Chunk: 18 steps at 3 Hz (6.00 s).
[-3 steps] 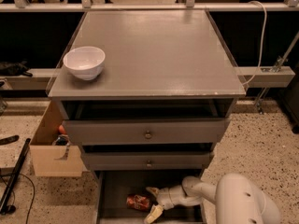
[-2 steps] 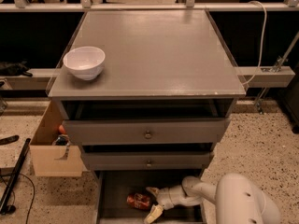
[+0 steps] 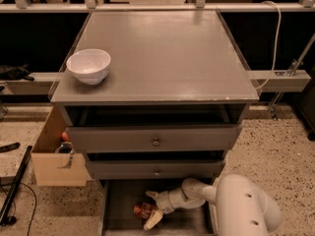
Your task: Pick coke can from bottom drawer and place on counter
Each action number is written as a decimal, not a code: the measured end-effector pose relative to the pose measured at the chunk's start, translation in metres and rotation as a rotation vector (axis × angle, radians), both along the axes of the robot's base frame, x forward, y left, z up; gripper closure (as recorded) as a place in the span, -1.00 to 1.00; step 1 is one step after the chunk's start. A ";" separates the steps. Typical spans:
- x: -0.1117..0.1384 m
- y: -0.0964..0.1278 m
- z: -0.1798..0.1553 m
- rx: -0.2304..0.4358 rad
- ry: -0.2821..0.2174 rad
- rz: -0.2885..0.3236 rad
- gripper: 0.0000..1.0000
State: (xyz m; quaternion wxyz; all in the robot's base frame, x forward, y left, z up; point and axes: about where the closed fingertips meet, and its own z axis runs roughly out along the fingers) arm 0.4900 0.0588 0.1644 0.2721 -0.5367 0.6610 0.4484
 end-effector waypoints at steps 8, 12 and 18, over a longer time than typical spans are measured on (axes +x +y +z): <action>-0.001 -0.029 -0.030 -0.002 0.072 -0.030 0.26; -0.004 -0.045 -0.013 0.007 0.045 -0.050 1.00; -0.016 -0.175 0.258 0.073 -0.283 -0.114 1.00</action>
Offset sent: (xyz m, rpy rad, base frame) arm -0.0070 0.0023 -0.0045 0.0056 0.0374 0.0326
